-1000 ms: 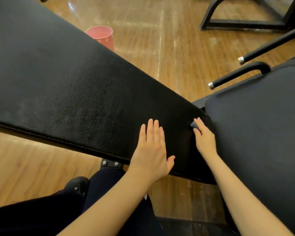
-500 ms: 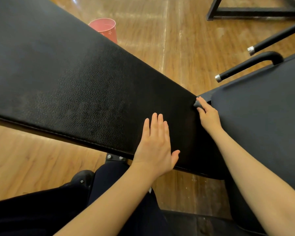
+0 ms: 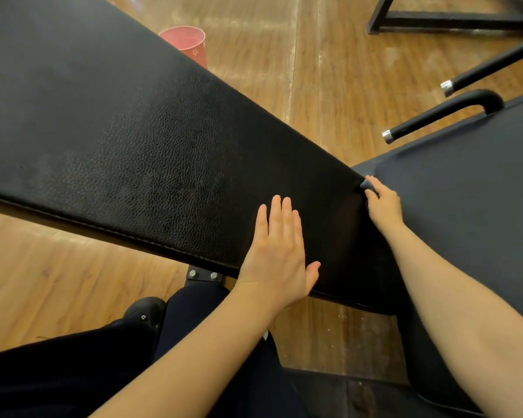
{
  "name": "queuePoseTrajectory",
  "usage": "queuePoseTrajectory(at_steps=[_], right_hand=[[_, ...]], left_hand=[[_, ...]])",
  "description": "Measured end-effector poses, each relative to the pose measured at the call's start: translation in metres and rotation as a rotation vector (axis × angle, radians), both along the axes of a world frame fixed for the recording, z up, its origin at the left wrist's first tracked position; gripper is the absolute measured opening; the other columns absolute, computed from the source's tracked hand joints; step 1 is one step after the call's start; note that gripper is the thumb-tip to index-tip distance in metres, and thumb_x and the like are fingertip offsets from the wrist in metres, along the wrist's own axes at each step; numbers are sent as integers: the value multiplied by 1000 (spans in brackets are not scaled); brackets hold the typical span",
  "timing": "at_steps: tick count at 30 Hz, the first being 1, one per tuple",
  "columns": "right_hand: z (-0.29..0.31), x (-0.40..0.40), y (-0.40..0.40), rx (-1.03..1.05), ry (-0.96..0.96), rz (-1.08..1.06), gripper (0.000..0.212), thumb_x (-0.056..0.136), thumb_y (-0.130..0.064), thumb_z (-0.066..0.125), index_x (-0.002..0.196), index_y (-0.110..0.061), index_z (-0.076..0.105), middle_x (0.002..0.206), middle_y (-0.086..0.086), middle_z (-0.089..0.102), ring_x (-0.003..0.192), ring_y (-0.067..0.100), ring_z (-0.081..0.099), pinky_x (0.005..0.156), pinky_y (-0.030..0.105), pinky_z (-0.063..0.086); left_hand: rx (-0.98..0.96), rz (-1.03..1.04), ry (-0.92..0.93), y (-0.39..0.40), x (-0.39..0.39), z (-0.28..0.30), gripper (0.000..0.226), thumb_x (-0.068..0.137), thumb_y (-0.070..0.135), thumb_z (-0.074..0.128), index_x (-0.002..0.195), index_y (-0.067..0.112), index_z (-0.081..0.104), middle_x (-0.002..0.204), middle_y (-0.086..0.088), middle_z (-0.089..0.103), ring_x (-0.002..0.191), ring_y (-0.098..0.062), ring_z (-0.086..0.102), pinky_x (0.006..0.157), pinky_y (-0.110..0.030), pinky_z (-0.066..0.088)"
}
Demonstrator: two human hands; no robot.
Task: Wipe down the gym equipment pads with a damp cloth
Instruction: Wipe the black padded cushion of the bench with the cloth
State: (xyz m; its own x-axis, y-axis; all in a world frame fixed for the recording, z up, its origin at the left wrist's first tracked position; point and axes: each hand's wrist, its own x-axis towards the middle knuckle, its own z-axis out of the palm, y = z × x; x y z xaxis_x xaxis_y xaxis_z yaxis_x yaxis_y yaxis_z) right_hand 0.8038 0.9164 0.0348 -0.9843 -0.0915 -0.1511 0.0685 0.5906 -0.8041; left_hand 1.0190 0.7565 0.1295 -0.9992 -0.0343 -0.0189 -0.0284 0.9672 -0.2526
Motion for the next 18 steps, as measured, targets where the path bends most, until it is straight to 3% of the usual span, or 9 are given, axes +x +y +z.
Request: queuePoseTrajectory(at_steps=[3, 7, 18], right_hand=[[0, -2, 4, -3, -54, -74, 37, 99, -12, 38, 134, -14, 49, 138, 8, 48, 127, 25, 42, 95, 22, 29], [-1, 9, 4, 96, -64, -67, 40, 100, -14, 37, 139, -16, 42, 147, 6, 37, 133, 27, 35, 108, 31, 26], [-2, 111, 35, 21, -41, -18, 42, 99, -12, 41, 140, -17, 41, 149, -1, 35, 135, 18, 33, 110, 28, 23]], left_hand=[[23, -3, 2, 1, 1, 0, 84, 95, 58, 24, 148, -6, 10, 155, -30, 8, 144, -44, 5, 115, -55, 6], [31, -2, -14, 0, 0, 2, 84, 96, 57, 22, 148, -7, 6, 155, -30, 5, 144, -45, 2, 115, -55, 4], [39, 25, -59, 2, 2, 7, 83, 97, 58, 19, 149, -4, 1, 156, -27, -1, 145, -41, -3, 116, -53, 0]])
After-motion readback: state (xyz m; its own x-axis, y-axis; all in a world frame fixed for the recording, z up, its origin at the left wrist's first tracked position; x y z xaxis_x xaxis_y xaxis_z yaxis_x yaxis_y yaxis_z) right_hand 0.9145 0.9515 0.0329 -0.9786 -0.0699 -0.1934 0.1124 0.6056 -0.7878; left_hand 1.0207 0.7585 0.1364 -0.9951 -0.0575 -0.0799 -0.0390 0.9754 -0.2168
